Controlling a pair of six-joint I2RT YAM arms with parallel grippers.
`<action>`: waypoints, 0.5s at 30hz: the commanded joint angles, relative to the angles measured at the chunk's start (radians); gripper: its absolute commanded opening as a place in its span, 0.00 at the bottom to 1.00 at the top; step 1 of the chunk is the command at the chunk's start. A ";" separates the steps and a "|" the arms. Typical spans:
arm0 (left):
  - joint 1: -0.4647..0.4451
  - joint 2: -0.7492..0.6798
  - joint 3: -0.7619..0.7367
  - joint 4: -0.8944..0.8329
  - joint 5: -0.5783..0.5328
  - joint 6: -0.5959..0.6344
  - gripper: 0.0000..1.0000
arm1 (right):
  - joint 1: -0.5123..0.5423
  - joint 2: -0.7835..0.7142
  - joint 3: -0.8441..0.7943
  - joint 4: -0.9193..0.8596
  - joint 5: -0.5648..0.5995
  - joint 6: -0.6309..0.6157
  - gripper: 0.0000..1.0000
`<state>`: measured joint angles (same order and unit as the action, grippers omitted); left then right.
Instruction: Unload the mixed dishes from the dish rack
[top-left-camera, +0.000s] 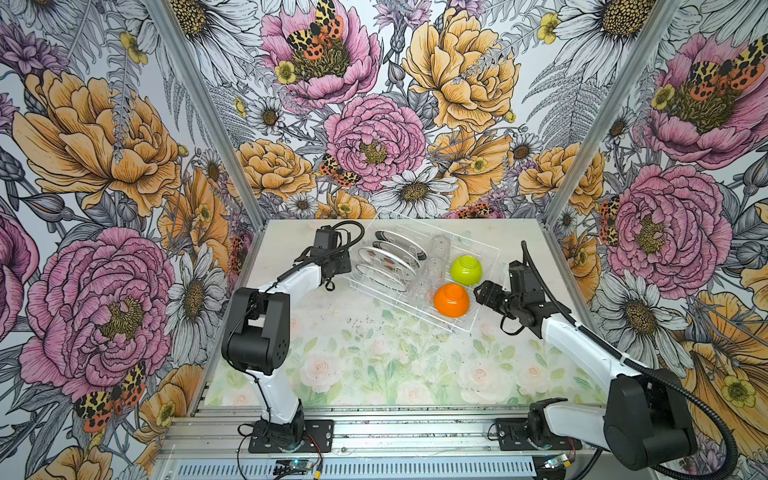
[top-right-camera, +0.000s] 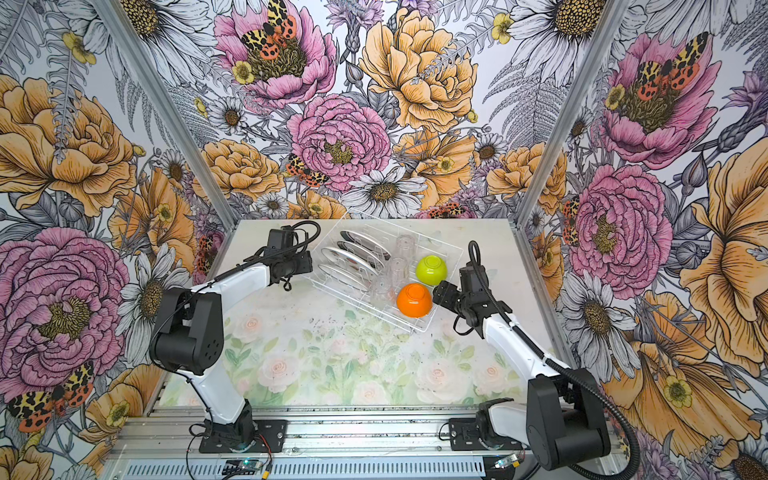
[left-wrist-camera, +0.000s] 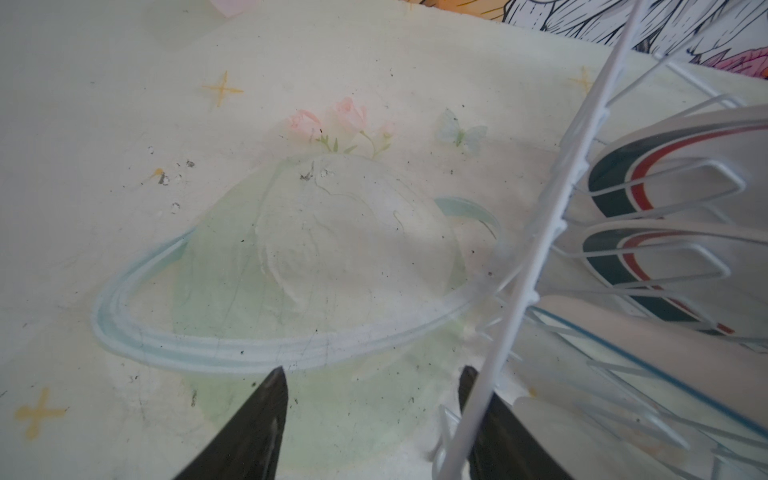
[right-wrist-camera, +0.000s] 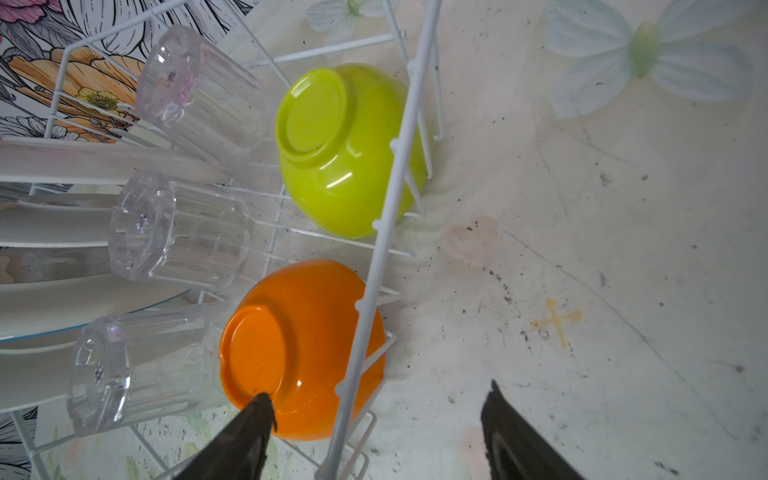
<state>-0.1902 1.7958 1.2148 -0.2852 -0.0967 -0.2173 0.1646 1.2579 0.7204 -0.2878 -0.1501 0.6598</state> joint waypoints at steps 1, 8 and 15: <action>0.010 0.043 0.052 0.023 -0.026 0.047 0.66 | 0.007 0.028 0.047 0.010 0.015 -0.018 0.77; 0.010 0.116 0.126 0.025 0.017 0.059 0.62 | 0.010 0.082 0.075 0.013 0.028 -0.029 0.74; 0.010 0.145 0.152 0.024 0.080 0.052 0.42 | 0.011 0.136 0.119 0.012 0.053 -0.053 0.68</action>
<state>-0.1875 1.9224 1.3602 -0.2932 -0.0441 -0.1654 0.1673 1.3781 0.7990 -0.2878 -0.1265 0.6277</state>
